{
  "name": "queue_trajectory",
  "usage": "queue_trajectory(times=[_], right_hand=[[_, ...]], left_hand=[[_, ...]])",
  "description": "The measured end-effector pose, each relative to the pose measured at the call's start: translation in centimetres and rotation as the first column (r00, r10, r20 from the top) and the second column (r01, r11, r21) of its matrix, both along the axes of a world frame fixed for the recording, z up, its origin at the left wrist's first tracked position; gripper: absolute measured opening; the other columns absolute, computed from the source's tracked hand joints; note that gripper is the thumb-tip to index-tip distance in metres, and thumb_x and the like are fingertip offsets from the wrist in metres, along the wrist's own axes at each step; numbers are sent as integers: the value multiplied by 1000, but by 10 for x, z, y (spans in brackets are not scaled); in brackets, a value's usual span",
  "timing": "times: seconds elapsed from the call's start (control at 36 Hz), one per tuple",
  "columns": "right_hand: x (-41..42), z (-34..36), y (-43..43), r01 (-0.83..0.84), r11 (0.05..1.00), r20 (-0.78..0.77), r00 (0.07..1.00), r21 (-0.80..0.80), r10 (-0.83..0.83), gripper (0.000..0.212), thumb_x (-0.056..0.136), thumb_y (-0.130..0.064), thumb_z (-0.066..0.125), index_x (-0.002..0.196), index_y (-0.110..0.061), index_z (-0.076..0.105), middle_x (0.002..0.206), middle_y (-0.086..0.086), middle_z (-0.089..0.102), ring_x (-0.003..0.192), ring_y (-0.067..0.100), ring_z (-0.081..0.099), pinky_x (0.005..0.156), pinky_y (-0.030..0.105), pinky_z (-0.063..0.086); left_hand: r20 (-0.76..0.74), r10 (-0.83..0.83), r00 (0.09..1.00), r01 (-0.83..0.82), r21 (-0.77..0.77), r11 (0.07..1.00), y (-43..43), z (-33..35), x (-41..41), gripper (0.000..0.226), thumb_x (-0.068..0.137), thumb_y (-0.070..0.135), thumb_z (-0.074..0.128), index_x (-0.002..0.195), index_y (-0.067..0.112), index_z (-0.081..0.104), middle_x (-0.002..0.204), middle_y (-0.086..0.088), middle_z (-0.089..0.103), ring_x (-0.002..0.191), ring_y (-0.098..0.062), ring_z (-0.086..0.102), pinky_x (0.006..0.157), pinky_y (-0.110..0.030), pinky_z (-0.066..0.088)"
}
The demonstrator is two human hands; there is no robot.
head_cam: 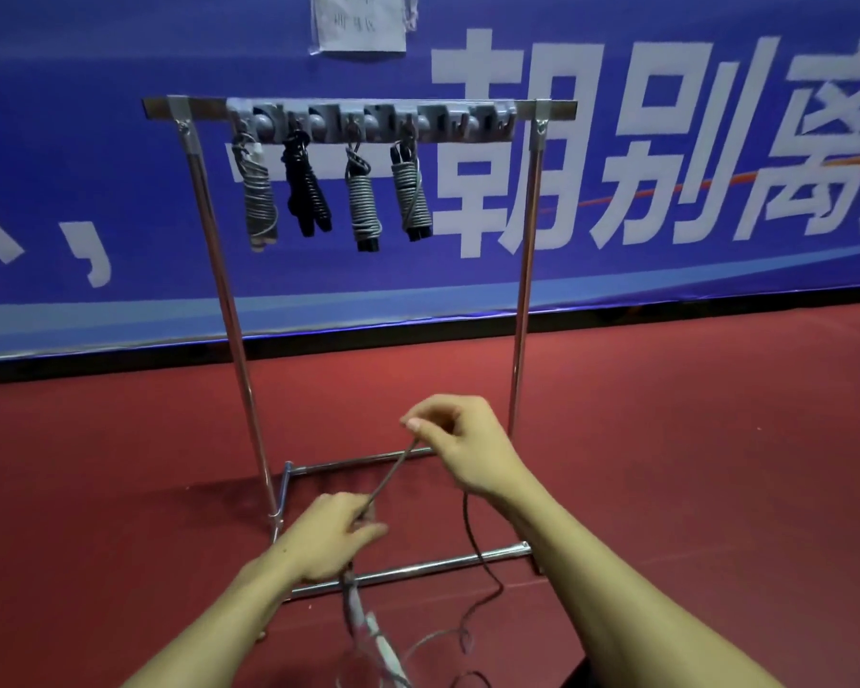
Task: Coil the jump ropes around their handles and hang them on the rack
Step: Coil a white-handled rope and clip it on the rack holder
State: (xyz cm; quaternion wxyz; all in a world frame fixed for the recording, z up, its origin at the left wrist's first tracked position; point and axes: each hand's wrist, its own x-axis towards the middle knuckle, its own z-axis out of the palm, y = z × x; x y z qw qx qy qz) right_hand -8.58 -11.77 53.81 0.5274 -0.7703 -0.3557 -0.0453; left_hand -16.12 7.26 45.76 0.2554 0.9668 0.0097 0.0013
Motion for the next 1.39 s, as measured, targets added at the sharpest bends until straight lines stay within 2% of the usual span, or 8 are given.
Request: queue_trajectory(times=[0.33, 0.47, 0.61, 0.81, 1.0, 1.19, 1.31, 1.39], right_hand=[[8, -17, -22, -2, 868, -41, 999, -496, -21, 42, 81, -10, 65, 121, -24, 64, 88, -9, 66, 84, 11, 59, 81, 23, 48], [-13, -10, 2, -351, 936, -444, 837, 12, 320, 34, 92, -9, 65, 121, -22, 53, 91, 10, 68, 78, 21, 64, 63, 22, 44], [-8, -20, 8, -241, 968, -275, 937, -66, 215, 4, 93, -9, 64, 96, -12, 63, 51, -10, 52, 50, 10, 47, 54, 27, 41], [0, -4, -3, -83, 996, -53, 995, -39, 81, 14, 93, -12, 65, 79, -12, 70, 53, -9, 52, 47, -1, 43, 52, 13, 34], [0, 15, 4, -168, 968, -6, 986, -185, 169, 17, 88, -25, 73, 78, -10, 74, 51, -7, 56, 47, 4, 39, 47, 23, 33], [12, -23, -45, 4, 986, -49, 999, -165, -12, 24, 93, -17, 66, 69, -17, 65, 51, -13, 50, 45, 0, 40, 48, 15, 34], [7, -16, -28, 13, 991, 13, 1000, -132, -12, 16, 92, -14, 67, 76, -13, 68, 49, -16, 50, 45, -3, 44, 51, 11, 33], [2, -2, 1, -51, 950, 120, 988, -308, 92, 14, 87, -19, 73, 78, -8, 74, 59, -5, 62, 53, 2, 50, 56, 14, 37]], left_hand=[[28, 265, 964, -216, -498, 839, -8, 27, 8, 50, 102, 30, 47, 54, 17, 39, 41, 1, 37, 34, -18, 42, 51, -33, 45], [200, 150, 968, -61, -393, 917, -29, 81, 13, 46, 100, 22, 50, 56, 9, 54, 37, 3, 45, 33, -9, 43, 43, -25, 35], [155, 404, 901, -174, -726, 666, -22, 117, 23, 44, 102, 20, 46, 59, 15, 38, 38, 8, 34, 32, -8, 33, 44, -23, 41], [-111, -5, 994, -22, -237, 971, 13, 105, 6, 37, 85, 8, 72, 115, 18, 53, 94, 0, 70, 87, -12, 64, 92, -29, 49], [101, -105, 989, 110, -44, 993, -18, 106, 6, 28, 98, 19, 52, 72, 24, 59, 56, 3, 53, 49, -8, 47, 53, -25, 37], [121, 90, 989, -77, -113, 991, 44, 85, -9, 29, 99, 18, 53, 72, 13, 62, 59, -8, 51, 58, -18, 46, 55, -28, 37], [-168, -116, 979, 86, -174, 981, 25, 63, -5, 43, 91, 2, 62, 131, 10, 49, 92, -10, 67, 84, -14, 61, 84, -28, 49], [-69, -190, 979, 147, -404, 903, -10, 70, 3, 36, 94, 3, 59, 124, 16, 45, 83, -2, 64, 68, -1, 60, 63, -15, 46]])
